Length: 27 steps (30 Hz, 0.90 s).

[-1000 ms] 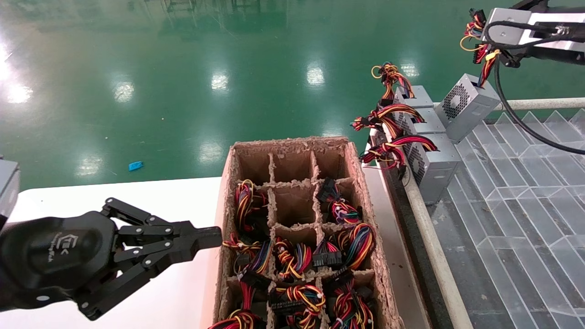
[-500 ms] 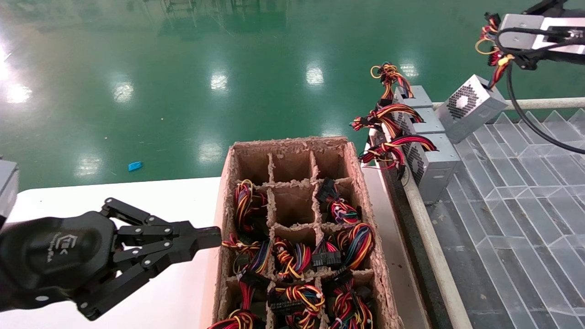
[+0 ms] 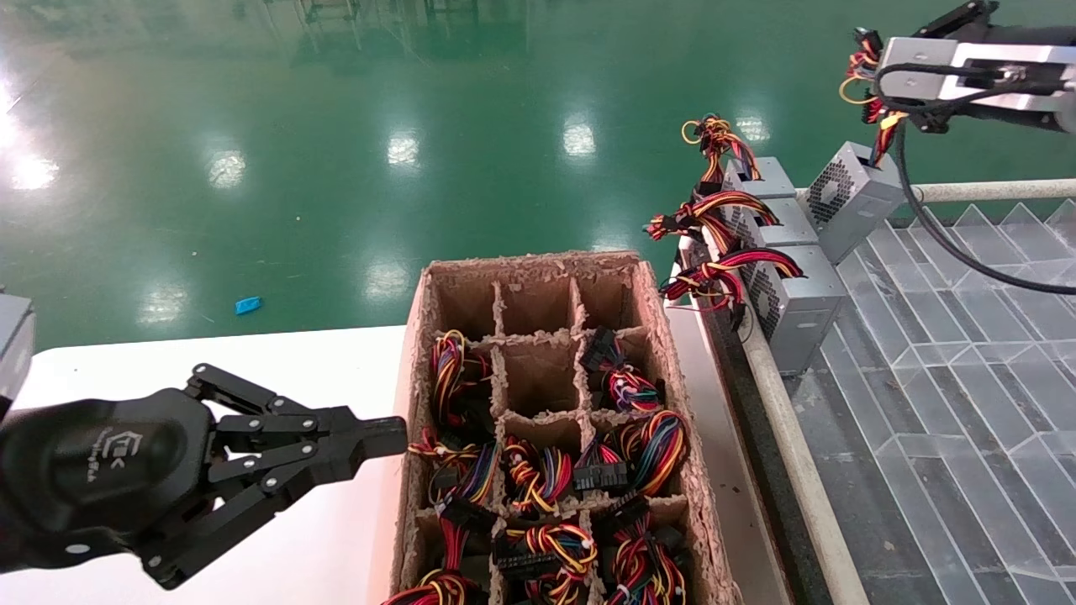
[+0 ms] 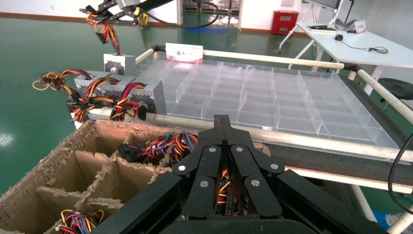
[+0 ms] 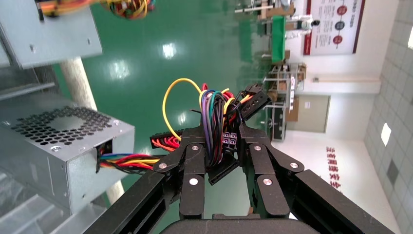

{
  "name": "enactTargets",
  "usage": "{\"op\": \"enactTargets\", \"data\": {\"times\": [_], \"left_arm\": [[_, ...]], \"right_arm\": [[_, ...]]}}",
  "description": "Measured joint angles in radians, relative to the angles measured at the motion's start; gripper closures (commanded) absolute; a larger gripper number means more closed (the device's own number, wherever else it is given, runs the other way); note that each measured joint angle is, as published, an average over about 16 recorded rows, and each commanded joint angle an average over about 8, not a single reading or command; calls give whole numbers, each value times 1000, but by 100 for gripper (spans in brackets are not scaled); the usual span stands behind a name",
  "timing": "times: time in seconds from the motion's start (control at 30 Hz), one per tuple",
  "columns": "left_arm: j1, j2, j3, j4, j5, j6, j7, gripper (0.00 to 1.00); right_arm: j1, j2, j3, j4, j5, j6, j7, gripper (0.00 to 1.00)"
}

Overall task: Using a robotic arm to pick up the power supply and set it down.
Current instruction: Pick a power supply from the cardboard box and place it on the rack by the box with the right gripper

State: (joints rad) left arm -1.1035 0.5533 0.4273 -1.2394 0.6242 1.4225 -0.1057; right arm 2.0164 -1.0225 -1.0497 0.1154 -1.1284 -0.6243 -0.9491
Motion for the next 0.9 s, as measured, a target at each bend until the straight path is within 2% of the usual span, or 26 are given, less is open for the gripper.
{"op": "enactTargets", "data": {"times": [0.53,0.57,0.6,0.8,0.83,0.9], "left_arm": [[0,0,0,0,0,0,0,100],[0,0,0,0,0,0,0,100],[0,0,0,0,0,0,0,100],[0,0,0,0,0,0,0,100],[0,0,0,0,0,0,0,100],[0,0,0,0,0,0,0,100]], "right_arm": [[-38,-64,26,-55,40,-26,-31,100],[-38,-67,26,-60,40,-30,-29,94],[-38,-70,25,-66,40,-33,-26,85],[-33,-81,27,-89,43,-52,-7,10],[-32,-82,28,-92,45,-55,-4,3],[-29,-83,31,-98,49,-62,4,0]]}}
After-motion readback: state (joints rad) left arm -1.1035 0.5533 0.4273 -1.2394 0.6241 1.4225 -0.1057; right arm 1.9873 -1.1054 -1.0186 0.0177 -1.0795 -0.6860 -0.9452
